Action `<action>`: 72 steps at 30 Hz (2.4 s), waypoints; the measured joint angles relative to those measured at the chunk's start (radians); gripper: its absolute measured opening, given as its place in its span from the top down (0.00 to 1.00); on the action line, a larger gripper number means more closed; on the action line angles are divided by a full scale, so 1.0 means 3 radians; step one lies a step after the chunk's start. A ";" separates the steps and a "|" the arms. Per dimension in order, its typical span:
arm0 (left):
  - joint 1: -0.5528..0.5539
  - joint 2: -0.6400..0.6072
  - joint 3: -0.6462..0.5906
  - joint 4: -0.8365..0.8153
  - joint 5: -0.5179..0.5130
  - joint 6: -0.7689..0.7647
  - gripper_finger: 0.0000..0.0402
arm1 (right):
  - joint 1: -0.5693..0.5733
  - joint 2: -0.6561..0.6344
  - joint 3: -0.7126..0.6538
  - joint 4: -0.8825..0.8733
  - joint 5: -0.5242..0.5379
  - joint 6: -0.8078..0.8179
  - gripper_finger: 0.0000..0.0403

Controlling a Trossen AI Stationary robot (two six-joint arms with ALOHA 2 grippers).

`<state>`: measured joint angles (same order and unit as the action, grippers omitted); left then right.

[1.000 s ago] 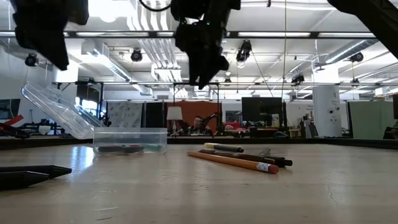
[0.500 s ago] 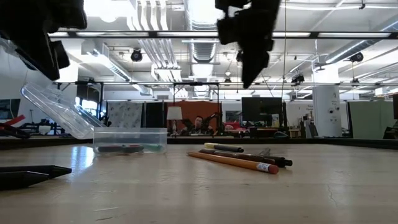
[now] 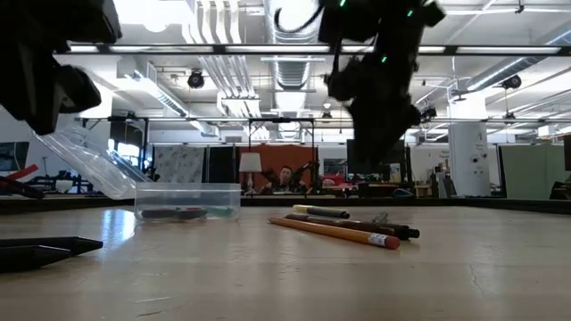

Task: Pick & place school supplies into a supply box
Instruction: Put the yellow pen into the transparent supply box, then put the black pen into the transparent supply box

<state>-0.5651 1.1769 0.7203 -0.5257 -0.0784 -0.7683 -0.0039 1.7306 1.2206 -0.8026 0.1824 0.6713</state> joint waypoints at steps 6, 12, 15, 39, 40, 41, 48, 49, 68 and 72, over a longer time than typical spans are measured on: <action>-0.0094 0.0041 0.0303 -0.0429 -0.0016 0.0000 0.78 | -0.0422 0.0402 0.0104 0.0251 -0.0137 0.0209 0.47; -0.0124 -0.0095 0.0373 -0.0495 -0.0029 -0.0134 0.78 | -0.0503 0.0812 0.0328 0.0240 -0.0270 -0.0019 0.47; -0.0124 -0.0157 0.0373 -0.0496 -0.0029 -0.0222 0.78 | -0.0486 0.0969 0.0440 0.0237 -0.0179 -0.0011 0.47; -0.0174 -0.0241 0.0364 -0.0936 -0.0145 -0.0335 0.78 | -0.0583 0.0699 0.0612 0.0476 0.0002 0.0051 0.96; -0.0175 -0.0245 0.0364 -0.1007 -0.0195 -0.0360 0.78 | -0.0580 0.0595 0.0627 0.0630 -0.0159 0.0168 0.96; -0.0174 -0.0251 0.0363 -0.1082 -0.0247 -0.0393 0.78 | -0.0572 0.0529 0.0621 0.0820 -0.0340 0.0292 0.97; -0.0196 -0.0454 0.0300 -0.1273 -0.0602 -0.0526 0.78 | -0.0467 0.0521 0.0629 0.1970 -0.0863 0.1114 0.97; -0.0200 -0.0498 0.0280 -0.1270 -0.0617 -0.0527 0.78 | -0.0455 0.0553 0.0658 0.1993 -0.0898 0.1184 0.97; -0.0578 -0.0888 0.0016 -0.0917 -0.0549 -0.0564 0.78 | -0.0290 0.1538 0.1690 0.1349 -0.1224 0.1315 0.74; -0.0661 -0.0888 -0.0079 -0.0822 -0.0534 -0.0527 0.78 | -0.0279 0.1587 0.1733 0.1274 -0.1236 0.1391 0.62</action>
<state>-0.7634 0.9104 0.6965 -0.7722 -0.2386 -0.9265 -0.0876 2.2066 1.7405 -0.4204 -0.1886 1.0886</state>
